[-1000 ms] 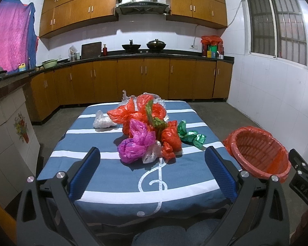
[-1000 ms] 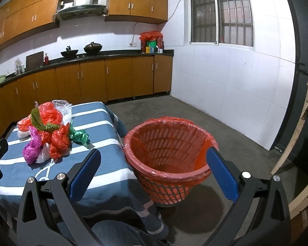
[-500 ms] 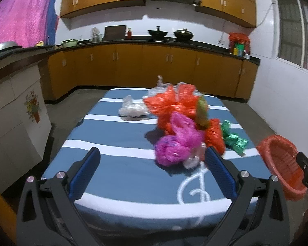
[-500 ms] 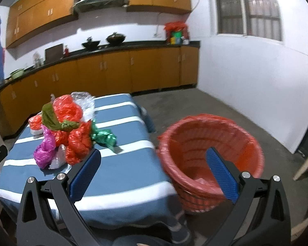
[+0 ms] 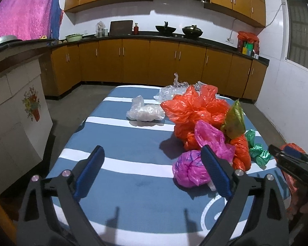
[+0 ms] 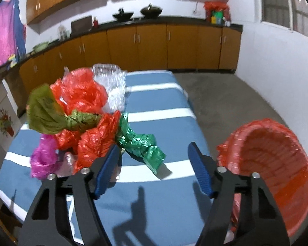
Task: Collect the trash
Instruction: 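Reach the right gripper to the green plastic bag and close on it, then grasp the yellow-green bag with the left gripper while the right gripper holds the green bag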
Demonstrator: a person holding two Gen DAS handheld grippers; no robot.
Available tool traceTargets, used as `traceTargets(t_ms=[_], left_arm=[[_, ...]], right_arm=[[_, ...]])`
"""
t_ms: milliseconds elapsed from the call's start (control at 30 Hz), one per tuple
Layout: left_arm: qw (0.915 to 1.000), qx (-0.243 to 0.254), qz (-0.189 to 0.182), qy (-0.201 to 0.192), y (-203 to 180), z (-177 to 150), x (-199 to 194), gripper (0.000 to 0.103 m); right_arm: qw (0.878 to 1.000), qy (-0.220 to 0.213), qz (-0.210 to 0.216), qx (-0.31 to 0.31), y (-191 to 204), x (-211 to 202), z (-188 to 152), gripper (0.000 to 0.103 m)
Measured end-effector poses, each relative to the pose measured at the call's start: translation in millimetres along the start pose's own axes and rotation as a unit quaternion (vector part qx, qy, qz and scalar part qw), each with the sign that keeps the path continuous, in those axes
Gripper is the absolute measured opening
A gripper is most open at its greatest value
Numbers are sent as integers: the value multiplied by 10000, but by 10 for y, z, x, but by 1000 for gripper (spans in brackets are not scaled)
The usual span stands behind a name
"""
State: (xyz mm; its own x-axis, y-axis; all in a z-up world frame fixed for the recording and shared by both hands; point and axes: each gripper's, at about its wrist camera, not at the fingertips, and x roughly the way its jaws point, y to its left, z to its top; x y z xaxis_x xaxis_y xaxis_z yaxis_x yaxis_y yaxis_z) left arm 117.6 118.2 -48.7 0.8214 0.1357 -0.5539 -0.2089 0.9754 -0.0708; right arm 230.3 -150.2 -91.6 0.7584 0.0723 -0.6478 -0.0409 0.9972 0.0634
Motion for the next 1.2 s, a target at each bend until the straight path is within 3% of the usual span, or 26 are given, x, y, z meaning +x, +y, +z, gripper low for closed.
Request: traceTargets(t_ms=[300, 467, 533, 900, 967, 1067, 1167, 1200], left_arm=[[9998, 27, -202, 66, -63, 55, 178, 87], [9993, 107, -363, -12, -174, 123, 179, 87], [9990, 128, -419, -29, -221, 142, 182, 87], [9943, 395, -986, -42, -711, 288, 222, 79], [9937, 475, -1018, 9, -831, 331, 282, 75], [9932, 582, -1001, 134, -952, 372, 407, 62], [9925, 671, -943, 395, -1036, 395, 610, 43], [9921, 675, -938, 490, -1048, 402, 668, 30]], right_arm=[[9991, 379, 13, -187, 55, 441, 30, 64], [9972, 705, 139, -184, 22, 601, -14, 42], [9967, 769, 211, -163, 19, 625, -36, 38], [9981, 578, 45, -204, -118, 301, -134, 33], [9983, 553, 12, -153, -175, 239, -158, 33], [9985, 546, -24, -26, -286, 140, -194, 33], [9986, 519, -42, 36, -344, 93, -197, 33], [9987, 503, -42, 46, -360, 76, -195, 33]])
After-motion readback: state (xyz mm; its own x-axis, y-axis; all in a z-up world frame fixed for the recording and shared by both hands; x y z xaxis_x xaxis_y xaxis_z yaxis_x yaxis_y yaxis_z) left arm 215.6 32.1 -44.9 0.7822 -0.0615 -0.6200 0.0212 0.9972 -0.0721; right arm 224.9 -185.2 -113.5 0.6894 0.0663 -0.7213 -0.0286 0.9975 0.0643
